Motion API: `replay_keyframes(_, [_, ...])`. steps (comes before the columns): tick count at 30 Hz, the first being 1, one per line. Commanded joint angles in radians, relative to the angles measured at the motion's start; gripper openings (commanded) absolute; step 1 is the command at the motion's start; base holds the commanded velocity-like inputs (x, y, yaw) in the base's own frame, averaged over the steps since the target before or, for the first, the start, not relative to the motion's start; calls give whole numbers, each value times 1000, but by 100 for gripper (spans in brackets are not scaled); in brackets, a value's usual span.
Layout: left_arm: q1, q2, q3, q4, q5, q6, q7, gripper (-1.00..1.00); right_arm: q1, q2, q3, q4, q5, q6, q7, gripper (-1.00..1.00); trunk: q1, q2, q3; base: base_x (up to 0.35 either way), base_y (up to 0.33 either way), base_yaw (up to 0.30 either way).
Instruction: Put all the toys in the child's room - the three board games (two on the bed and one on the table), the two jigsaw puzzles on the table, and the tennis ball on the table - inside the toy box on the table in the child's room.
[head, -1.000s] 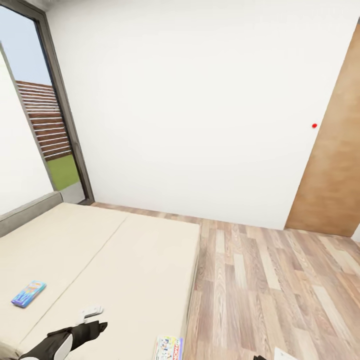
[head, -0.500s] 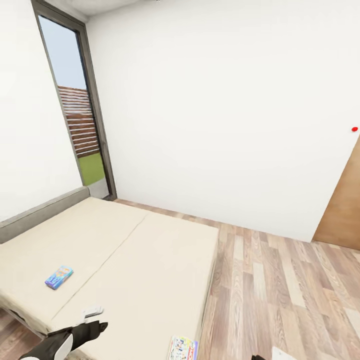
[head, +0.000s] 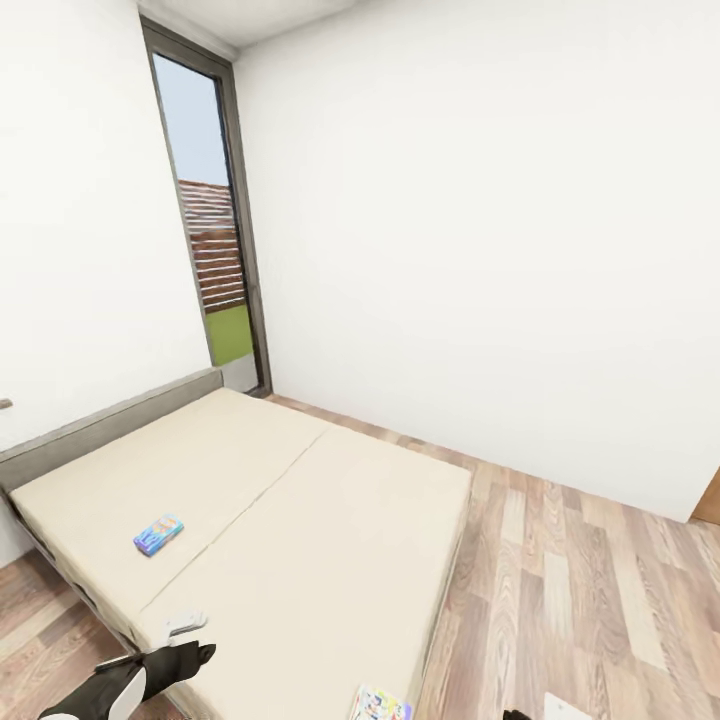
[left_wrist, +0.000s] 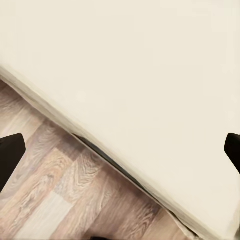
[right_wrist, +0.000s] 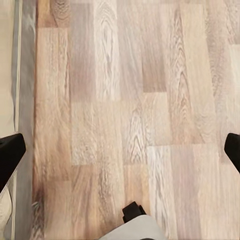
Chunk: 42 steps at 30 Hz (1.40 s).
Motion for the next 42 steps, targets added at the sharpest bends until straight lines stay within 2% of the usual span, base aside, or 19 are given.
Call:
replay_keyframes(1, [0,0,6,-1,4,9,-4,100,0,-2,6,-2,-4,5,-8,100,1,-1,0,95,-194,282])
replay_keyframes(11, [0,0,6,-1,4,9,-4,100,0,-2,7,-2,-4,5,-7,100,1,-1,6,62,-118,270])
replay_keyframes(24, [1,0,6,-1,4,9,-4,100,0,-2,8,-2,-4,5,-7,100,1,-1,7,3,-57,54])
replay_keyframes(36, [1,0,6,-1,4,9,-4,100,0,-3,8,-2,-4,5,-6,100,1,-1,7,0,-112,246])
replay_keyframes(42, [1,0,6,-1,3,9,-4,100,0,-3,8,-2,-3,5,-6,100,1,-1,7,0,-93,81])
